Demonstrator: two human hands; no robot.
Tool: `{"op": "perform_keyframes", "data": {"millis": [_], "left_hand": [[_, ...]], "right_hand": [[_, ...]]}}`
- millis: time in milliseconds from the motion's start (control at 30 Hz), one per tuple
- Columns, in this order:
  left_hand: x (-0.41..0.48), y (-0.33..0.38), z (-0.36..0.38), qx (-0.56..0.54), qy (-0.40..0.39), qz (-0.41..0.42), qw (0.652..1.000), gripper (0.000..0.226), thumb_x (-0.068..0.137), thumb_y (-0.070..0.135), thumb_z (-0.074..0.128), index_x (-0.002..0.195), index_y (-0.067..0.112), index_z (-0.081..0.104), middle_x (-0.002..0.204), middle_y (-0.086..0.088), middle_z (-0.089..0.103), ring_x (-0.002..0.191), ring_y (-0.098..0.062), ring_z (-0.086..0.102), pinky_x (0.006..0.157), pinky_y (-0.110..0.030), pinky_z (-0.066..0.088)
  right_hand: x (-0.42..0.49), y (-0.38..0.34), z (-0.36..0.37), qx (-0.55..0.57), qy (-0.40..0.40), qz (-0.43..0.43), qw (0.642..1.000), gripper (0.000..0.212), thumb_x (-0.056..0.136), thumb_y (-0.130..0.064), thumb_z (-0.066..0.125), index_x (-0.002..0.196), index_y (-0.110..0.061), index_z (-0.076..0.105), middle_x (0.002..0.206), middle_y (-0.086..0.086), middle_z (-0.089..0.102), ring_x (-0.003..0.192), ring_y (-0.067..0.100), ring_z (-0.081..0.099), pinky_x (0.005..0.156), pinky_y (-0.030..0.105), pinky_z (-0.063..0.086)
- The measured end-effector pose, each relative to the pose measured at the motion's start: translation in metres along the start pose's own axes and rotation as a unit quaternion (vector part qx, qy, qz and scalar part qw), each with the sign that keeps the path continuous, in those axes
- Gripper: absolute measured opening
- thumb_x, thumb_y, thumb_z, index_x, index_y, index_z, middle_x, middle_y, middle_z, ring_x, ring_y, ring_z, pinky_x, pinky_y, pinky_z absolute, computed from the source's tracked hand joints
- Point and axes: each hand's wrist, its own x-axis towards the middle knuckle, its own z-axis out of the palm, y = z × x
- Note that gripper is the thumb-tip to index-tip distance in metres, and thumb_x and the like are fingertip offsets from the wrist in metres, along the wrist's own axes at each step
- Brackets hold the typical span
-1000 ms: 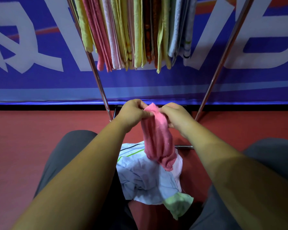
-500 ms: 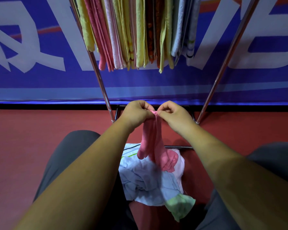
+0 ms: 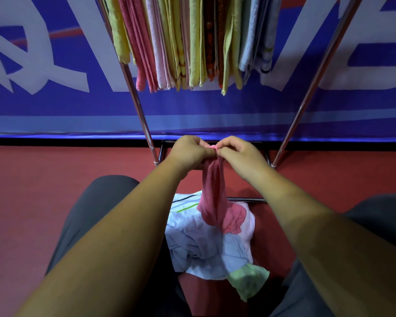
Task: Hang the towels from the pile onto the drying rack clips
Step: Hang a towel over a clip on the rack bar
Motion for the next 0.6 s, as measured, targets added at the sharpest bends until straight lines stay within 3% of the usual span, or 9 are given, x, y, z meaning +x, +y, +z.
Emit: {"op": "perform_keyframes", "data": {"millis": [67,200,333,400,500,600], "left_hand": [[0.002,-0.001,-0.001,0.013,0.003,0.007,1.0,0.02,0.087,0.013,0.087,0.082,0.008,0.068,0.074,-0.012,0.074,0.068,-0.021,0.072,0.067,-0.034,0.066],[0.01,-0.008,-0.001,0.069,-0.002,0.034,0.997,0.026,0.073,0.022,0.094,0.077,0.012,0.07,0.076,-0.011,0.076,0.074,-0.021,0.07,0.086,-0.049,0.063],[0.013,-0.009,0.002,0.071,-0.026,0.046,0.996,0.024,0.078,0.019,0.091,0.088,0.007,0.073,0.077,-0.006,0.074,0.074,-0.018,0.064,0.08,-0.039,0.056],[0.014,-0.01,0.004,0.079,-0.058,0.048,0.994,0.019,0.082,0.016,0.088,0.089,0.013,0.07,0.08,-0.004,0.073,0.076,-0.017,0.064,0.08,-0.035,0.053],[0.015,-0.015,0.005,0.139,-0.12,0.046,0.982,0.02,0.086,0.023,0.087,0.09,0.017,0.068,0.081,0.002,0.07,0.075,-0.013,0.061,0.076,-0.031,0.05],[0.017,-0.019,0.002,0.284,-0.108,0.081,0.949,0.029,0.091,0.029,0.084,0.078,0.021,0.059,0.075,0.008,0.061,0.071,-0.011,0.054,0.067,-0.028,0.043]], "right_hand": [[0.0,0.001,0.001,0.006,0.004,-0.014,1.0,0.004,0.094,-0.019,0.072,0.095,-0.021,0.076,0.095,-0.003,0.079,0.08,0.004,0.064,0.076,0.023,0.049],[0.003,0.004,-0.001,-0.009,0.029,-0.007,1.0,0.014,0.102,-0.021,0.065,0.098,-0.017,0.078,0.076,-0.022,0.073,0.064,-0.01,0.059,0.065,0.01,0.043],[0.007,0.001,-0.002,-0.042,0.038,-0.004,0.998,0.021,0.106,-0.019,0.058,0.091,-0.019,0.073,0.081,-0.018,0.073,0.063,-0.012,0.059,0.063,0.009,0.042],[0.011,-0.004,-0.004,-0.053,0.075,0.002,0.996,0.024,0.109,-0.019,0.054,0.091,-0.018,0.07,0.084,-0.01,0.073,0.074,-0.003,0.064,0.067,0.015,0.044],[0.023,-0.007,-0.012,-0.07,0.144,0.034,0.986,0.033,0.112,-0.028,0.048,0.112,-0.006,0.072,0.11,0.012,0.074,0.101,0.027,0.066,0.081,0.031,0.045],[0.03,-0.003,-0.026,-0.006,0.203,0.067,0.977,0.036,0.113,-0.031,0.045,0.104,-0.007,0.071,0.096,0.006,0.069,0.093,0.025,0.059,0.079,0.03,0.041]]}}
